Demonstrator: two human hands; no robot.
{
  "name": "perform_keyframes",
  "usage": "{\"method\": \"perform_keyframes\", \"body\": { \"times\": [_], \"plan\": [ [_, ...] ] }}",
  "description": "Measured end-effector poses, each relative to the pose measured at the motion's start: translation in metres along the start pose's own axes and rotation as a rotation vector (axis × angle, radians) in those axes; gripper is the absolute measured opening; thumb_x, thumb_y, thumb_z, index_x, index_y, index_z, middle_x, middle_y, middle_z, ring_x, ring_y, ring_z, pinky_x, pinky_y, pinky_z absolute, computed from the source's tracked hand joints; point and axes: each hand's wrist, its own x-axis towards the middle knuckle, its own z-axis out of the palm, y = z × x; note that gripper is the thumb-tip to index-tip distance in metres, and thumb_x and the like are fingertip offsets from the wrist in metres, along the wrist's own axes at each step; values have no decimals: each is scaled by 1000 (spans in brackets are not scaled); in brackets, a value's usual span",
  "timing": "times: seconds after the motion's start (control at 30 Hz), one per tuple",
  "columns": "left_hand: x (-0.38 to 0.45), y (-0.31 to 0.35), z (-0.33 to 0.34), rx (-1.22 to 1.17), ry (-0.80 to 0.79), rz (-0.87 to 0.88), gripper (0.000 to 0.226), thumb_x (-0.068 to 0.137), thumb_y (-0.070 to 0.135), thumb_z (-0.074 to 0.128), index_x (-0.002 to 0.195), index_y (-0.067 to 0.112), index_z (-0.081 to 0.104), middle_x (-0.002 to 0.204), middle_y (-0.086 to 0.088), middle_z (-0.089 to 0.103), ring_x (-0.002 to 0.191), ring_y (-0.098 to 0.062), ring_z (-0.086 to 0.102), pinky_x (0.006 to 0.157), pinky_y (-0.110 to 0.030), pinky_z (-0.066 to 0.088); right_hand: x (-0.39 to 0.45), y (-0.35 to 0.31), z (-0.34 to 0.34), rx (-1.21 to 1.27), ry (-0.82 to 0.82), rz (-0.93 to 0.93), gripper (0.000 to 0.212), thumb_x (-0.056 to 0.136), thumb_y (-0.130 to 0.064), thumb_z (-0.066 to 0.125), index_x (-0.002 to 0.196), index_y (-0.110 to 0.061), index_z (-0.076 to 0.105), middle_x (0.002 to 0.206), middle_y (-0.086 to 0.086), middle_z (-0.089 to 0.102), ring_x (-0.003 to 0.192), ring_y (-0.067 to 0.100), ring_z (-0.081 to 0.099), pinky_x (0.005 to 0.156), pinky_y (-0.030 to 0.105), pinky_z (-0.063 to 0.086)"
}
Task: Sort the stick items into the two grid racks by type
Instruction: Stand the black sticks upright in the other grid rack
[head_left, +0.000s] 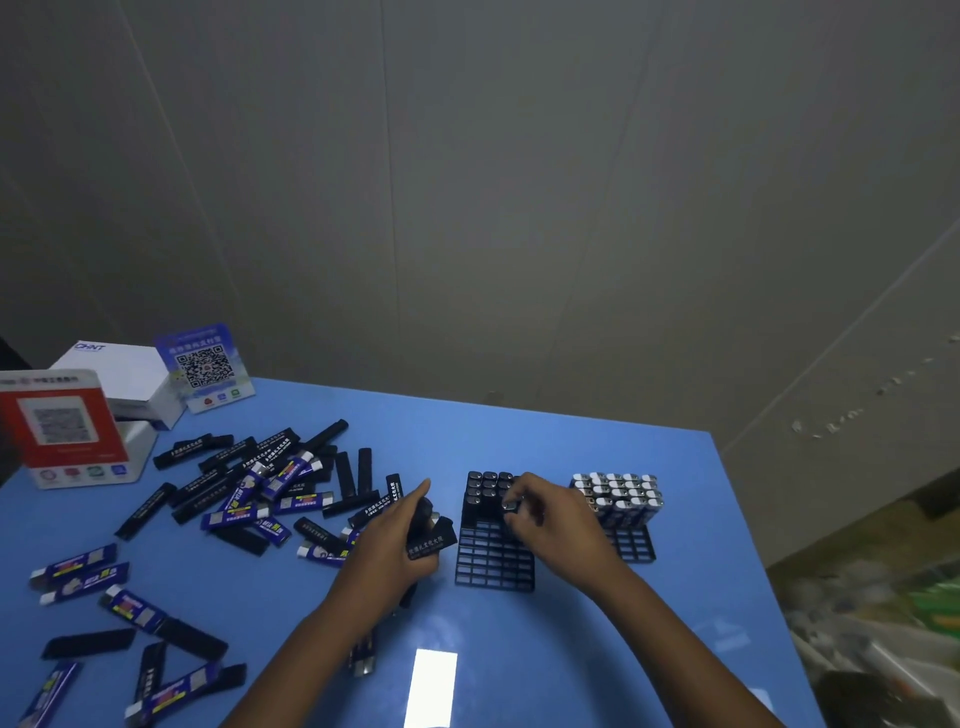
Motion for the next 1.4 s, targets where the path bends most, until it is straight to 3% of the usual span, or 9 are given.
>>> {"method": "perform_keyframes", "body": {
  "times": [0.13,0.27,0.47,0.73,1.03,1.13,1.23,1.33,1.4],
  "plan": [
    [0,-1,-1,-4,0,1,87,81,11,72,152,33,27,125,14,48,114,-3,45,91,-15,34,7,2,3,-114,-26,-7,12,87,-25,72,86,-29,61,75,-6,65,70,5,59,62,14,43],
    [-2,-1,-3,-5,13,2,86,82,13,73,152,33,27,127,16,45,114,1,40,91,-14,33,14,5,8,-278,-36,-77,10,92,-18,61,99,-25,63,91,-8,58,84,10,57,75,26,47],
    [-4,-6,-5,-16,15,-13,85,83,16,74,152,32,26,126,16,45,113,0,39,93,-14,32,24,3,18,-404,-33,-90,15,89,-10,58,93,-17,45,90,0,58,84,20,51,74,38,47],
    [-2,-7,-7,-31,11,-37,87,82,16,74,152,33,26,129,12,48,124,-13,46,105,-29,42,30,10,32,-438,-33,-57,8,91,-11,59,93,-14,52,93,0,61,86,19,53,71,34,46],
    [0,-6,-5,12,12,-36,87,82,17,74,153,33,26,137,7,49,123,-8,43,100,-21,37,28,9,35,-503,5,-173,4,94,-13,58,96,-12,61,102,2,58,95,21,53,67,33,45],
    [2,-4,-4,20,8,-28,87,82,16,73,153,33,25,137,8,48,125,-9,43,96,-18,35,26,7,29,-392,15,-131,4,95,-20,60,96,-17,63,102,-3,55,93,17,55,75,34,50],
    [5,0,-1,27,5,-16,88,82,14,72,153,33,24,143,6,45,130,-10,42,97,-18,36,20,-6,20,-26,-16,1,7,95,-26,63,89,-23,67,91,-7,65,82,11,62,76,27,52],
    [9,7,3,35,-7,2,87,83,13,71,154,32,23,144,4,45,128,-9,43,97,-18,37,12,-21,11,337,-161,86,11,95,-31,67,91,-22,71,86,1,73,79,12,69,76,24,57],
    [11,11,7,36,-12,17,86,83,12,71,153,28,24,142,2,48,123,-7,44,95,-16,35,8,-25,8,399,-200,81,11,92,-30,72,93,-19,72,87,6,73,77,10,67,75,23,56]
  ]
}}
